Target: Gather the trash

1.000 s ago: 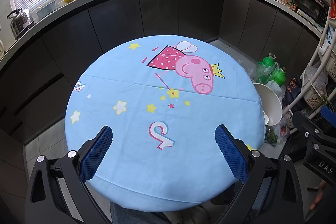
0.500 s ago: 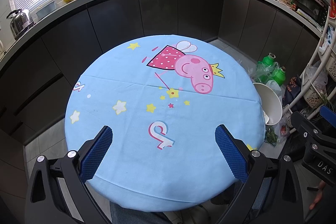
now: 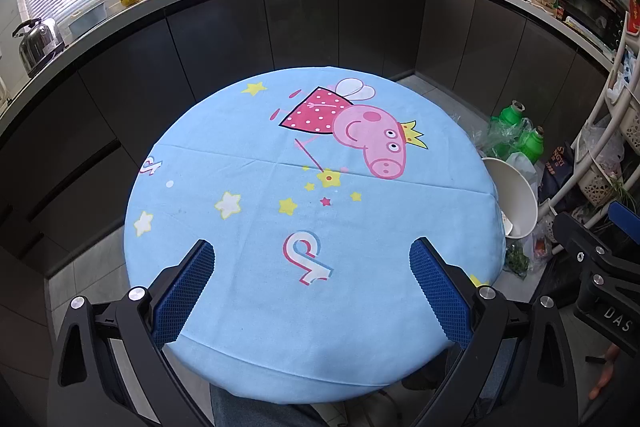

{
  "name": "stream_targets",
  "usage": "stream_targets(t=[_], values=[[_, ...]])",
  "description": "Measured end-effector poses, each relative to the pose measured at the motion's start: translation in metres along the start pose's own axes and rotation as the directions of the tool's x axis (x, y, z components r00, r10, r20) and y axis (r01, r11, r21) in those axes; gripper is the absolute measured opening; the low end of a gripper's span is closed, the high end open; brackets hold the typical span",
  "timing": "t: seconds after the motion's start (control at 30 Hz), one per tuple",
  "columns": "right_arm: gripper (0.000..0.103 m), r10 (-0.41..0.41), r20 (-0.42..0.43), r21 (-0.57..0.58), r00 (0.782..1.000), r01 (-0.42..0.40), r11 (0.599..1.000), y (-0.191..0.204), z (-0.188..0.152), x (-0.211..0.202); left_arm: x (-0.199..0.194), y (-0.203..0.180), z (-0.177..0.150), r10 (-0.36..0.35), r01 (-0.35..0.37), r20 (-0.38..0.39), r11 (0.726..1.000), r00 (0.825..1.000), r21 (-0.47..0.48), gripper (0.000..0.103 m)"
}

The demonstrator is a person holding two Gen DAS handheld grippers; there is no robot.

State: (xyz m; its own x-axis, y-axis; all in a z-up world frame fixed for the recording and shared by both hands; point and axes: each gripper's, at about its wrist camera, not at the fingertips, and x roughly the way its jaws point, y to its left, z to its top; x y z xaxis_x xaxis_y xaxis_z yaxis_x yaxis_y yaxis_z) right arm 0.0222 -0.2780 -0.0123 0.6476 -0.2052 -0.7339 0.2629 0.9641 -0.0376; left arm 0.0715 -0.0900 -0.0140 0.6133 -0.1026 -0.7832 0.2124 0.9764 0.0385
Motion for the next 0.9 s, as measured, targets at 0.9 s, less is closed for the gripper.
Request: stream_targets(t=[0.9], values=[[0.099,0.003,-0.002,0.003,1.000,-0.003,1.000,0.0013,0.0001,0.0001,0.0044,-0.0009,0.0050,-0.006,0.006,-0.005,1.000,1.000,0.023,0.094]])
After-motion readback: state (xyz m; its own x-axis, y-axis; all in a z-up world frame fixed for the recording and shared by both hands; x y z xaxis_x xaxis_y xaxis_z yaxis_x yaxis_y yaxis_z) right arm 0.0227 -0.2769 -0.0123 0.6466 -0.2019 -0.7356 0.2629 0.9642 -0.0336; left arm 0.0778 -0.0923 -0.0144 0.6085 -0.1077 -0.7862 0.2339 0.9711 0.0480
